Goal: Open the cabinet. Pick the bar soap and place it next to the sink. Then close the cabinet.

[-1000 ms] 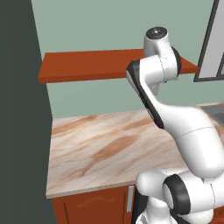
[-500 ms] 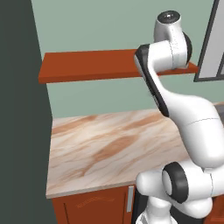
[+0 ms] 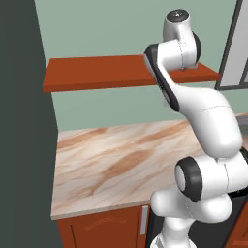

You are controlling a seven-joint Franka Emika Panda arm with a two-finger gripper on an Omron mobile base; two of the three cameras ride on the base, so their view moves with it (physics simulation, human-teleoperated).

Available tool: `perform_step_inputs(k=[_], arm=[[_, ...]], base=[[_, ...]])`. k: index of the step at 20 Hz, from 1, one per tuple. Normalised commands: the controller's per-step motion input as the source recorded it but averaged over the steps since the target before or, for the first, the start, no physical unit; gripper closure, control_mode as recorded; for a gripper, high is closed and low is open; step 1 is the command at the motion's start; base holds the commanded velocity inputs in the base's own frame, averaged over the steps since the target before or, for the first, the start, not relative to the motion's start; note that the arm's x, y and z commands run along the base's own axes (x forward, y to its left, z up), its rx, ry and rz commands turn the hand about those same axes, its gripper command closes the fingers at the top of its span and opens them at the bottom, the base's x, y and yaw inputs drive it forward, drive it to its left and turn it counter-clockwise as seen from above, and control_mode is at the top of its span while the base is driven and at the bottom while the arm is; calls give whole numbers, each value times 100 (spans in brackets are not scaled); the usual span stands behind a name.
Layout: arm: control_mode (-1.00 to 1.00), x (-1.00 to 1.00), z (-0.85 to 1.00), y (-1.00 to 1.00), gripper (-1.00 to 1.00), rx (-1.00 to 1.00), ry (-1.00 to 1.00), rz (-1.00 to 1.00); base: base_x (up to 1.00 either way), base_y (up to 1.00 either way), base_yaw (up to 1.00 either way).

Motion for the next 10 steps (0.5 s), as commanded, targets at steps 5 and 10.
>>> perform_step_inputs(k=[5,10], arm=[[-100,56,-3,0,-100,0,0,3],[-100,42,-8,0,-100,0,0,2]], base=[[0,0,0],[0,0,0]])
